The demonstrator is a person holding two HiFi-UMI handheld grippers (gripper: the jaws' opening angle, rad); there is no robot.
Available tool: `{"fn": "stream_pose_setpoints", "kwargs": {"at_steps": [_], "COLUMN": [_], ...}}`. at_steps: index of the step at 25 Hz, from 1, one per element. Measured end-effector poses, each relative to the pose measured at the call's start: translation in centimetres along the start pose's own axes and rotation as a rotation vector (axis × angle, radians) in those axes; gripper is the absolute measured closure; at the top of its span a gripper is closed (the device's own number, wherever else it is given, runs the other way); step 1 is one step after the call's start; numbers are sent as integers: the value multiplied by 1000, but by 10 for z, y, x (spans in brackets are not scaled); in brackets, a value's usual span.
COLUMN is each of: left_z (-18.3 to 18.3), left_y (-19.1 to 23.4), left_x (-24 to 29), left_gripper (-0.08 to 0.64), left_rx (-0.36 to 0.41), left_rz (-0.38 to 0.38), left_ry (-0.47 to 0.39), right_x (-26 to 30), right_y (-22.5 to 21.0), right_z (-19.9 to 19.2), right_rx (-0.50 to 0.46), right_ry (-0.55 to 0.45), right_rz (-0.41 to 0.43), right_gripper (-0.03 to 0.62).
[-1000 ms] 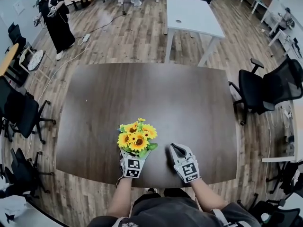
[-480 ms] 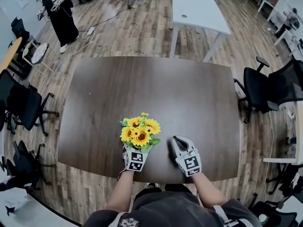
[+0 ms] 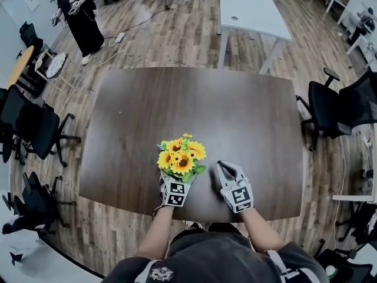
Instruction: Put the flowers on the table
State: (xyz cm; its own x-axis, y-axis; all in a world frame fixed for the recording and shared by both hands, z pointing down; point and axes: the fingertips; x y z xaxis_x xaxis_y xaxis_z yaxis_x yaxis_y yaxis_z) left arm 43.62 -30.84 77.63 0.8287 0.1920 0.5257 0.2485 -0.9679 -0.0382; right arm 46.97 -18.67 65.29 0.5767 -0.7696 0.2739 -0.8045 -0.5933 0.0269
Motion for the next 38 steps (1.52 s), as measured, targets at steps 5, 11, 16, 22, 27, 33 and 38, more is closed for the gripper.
{"fn": "stream_pose_setpoints", "kwargs": {"at_steps": [5, 11, 16, 22, 27, 33, 38], "left_z": [-2, 5, 18, 52, 113, 156, 165], "left_y": [1, 13, 7, 13, 33, 34, 27], "left_x": [-18, -61, -102, -144, -188, -200, -195], "left_gripper": [9, 32, 167, 495, 552, 554, 552], "left_rx": [-14, -6, -6, 28, 23, 57, 67], "left_rz": [8, 22, 57, 196, 254, 267, 270], "left_ry": [-6, -67, -120, -235, -354, -435, -434], "right_x": [-11, -32, -40, -46, -45, -53, -57], "right_y": [-9, -29, -16, 19, 41, 47, 38], "right_z": [1, 10, 29, 65, 104, 125, 140], "right_rx": [15, 21, 29, -9, -47, -160, -145], "right_ry": [-5, -20, -55, -99, -156, -200, -238], "right_rz": [-52, -131, -143, -65, -32, -27, -44], "right_gripper": [569, 569, 569, 569, 569, 569, 569]}}
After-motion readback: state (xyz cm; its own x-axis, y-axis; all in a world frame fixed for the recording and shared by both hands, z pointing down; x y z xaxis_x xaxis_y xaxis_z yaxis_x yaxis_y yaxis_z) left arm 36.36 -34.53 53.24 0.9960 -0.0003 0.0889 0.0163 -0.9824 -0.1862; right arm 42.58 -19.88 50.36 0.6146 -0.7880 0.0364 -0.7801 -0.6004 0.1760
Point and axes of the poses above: the fingertips, and each gripper's own axes: x forward along the fingers, y to its left, z out of its top, and after that the axes turned 2 degrees about -y, right-handed
